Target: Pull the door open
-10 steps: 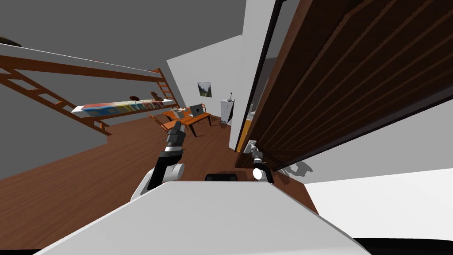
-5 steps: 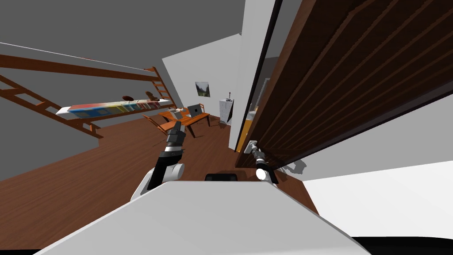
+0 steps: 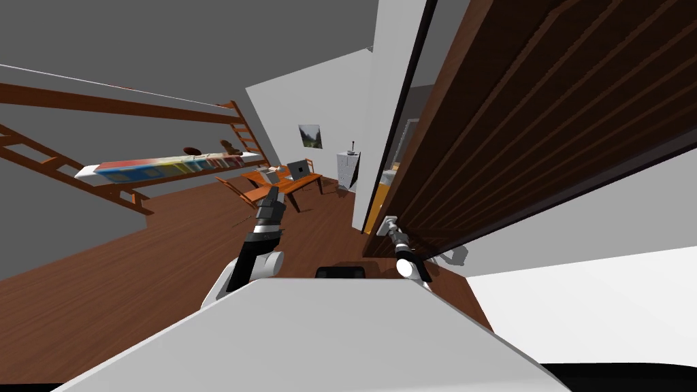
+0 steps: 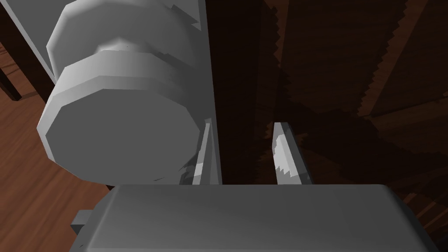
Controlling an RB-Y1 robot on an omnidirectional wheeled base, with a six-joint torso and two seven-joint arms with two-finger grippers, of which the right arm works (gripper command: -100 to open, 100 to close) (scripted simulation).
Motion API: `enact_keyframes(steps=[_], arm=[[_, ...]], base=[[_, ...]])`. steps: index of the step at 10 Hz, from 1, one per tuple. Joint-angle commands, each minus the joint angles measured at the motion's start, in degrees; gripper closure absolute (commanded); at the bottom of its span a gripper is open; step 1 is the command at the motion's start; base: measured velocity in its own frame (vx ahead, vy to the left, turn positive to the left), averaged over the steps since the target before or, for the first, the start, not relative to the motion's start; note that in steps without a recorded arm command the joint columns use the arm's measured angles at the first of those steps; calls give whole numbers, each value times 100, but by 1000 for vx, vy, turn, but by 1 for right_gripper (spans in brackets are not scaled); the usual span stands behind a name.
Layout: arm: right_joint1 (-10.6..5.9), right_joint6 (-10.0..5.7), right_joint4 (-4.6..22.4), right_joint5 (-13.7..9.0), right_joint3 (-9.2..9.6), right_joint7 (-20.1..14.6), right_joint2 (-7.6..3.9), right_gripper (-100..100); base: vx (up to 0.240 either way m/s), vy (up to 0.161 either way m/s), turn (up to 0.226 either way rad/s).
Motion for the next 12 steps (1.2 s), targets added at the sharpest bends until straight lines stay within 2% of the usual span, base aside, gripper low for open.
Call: enact_keyframes(steps=[1, 2, 3, 8, 9, 12], arm=[[-61, 45, -162, -4, 26, 30, 38, -100], [14, 61, -56, -8, -37, 55, 58, -100], [14, 61, -56, -8, -37, 55, 58, 100], [14, 61, -56, -8, -37, 55, 58, 100], [14, -85, 4, 23, 73, 3, 22, -100], [-16, -245, 24, 63, 223, -53, -6, -100]], base=[[9, 12, -18], [11, -22, -40], [10, -19, 15], [-3, 2, -3], [-121, -76, 186], [-183, -79, 129]])
